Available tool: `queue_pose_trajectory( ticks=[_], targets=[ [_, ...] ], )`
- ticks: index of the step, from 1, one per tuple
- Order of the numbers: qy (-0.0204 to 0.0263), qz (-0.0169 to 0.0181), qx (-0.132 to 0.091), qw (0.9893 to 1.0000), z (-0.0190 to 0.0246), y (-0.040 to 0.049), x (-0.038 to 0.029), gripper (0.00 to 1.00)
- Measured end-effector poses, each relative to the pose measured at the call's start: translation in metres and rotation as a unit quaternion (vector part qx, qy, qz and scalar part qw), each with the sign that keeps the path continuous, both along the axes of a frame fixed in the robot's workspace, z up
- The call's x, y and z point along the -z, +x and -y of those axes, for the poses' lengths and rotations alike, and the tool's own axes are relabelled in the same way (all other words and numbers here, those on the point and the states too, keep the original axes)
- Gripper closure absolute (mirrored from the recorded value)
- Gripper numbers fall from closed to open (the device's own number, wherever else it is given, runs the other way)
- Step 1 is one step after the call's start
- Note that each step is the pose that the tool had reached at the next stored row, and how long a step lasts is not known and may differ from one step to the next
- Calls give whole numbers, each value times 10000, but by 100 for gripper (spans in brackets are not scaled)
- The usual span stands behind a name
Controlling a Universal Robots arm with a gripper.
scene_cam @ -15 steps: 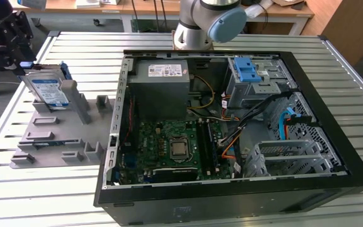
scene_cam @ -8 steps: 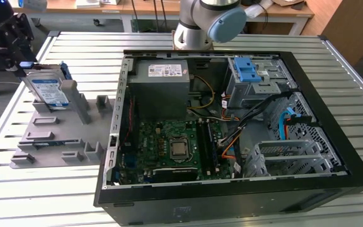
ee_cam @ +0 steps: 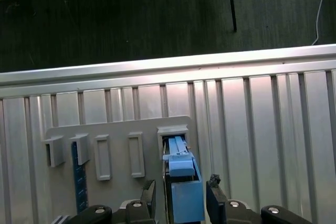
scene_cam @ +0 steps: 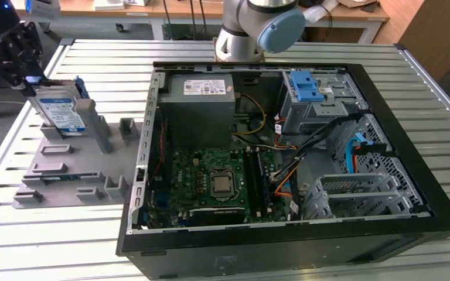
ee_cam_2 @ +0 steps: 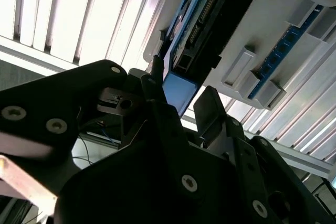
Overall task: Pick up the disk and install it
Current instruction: 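Pick up the disk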
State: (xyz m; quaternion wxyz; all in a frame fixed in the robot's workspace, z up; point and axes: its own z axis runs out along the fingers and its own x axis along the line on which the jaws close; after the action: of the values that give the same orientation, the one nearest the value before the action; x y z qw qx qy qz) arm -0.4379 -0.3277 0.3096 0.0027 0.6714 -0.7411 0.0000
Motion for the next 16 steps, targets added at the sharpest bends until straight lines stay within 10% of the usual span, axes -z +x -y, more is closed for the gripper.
queue_pose_trajectory(
  ticks=[16],
  targets=[
    [2,1,-147,9999,-19,-13,101,49]
  ],
)
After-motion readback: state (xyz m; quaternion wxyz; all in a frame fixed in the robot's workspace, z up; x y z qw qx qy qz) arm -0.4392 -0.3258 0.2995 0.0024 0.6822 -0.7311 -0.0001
